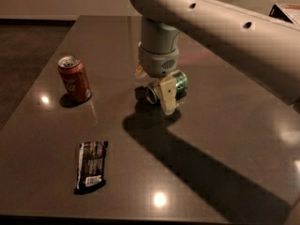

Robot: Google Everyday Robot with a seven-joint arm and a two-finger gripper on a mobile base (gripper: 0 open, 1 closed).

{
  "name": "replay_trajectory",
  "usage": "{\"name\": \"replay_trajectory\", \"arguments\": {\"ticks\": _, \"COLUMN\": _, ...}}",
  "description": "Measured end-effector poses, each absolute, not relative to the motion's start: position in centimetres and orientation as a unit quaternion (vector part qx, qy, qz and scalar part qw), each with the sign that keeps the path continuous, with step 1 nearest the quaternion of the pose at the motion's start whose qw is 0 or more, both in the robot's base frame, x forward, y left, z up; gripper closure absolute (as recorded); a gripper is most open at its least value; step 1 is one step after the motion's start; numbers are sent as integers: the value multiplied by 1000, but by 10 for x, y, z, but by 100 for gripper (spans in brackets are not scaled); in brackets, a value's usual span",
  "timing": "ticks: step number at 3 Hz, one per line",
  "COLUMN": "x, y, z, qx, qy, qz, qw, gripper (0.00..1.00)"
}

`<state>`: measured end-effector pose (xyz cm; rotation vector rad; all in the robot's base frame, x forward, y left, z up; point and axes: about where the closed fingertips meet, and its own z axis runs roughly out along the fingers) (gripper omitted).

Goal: Place green can upright

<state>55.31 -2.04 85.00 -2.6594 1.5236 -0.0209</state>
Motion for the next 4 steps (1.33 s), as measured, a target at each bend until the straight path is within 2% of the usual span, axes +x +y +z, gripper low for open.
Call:
{"name": "replay_trajectory", "arguments": {"ticks": 3, "x": 558, "y": -24, "z": 860, "qx": -856, "qy": 514, "qz": -7, "qw": 55, "gripper": 86}}
{"name": "replay_trajectory", "arguments": {"ticks": 4, "x": 559, "y": -24, "z": 889, "qx": -839, "qy": 535, "qz": 14, "qw": 95, "gripper": 100}}
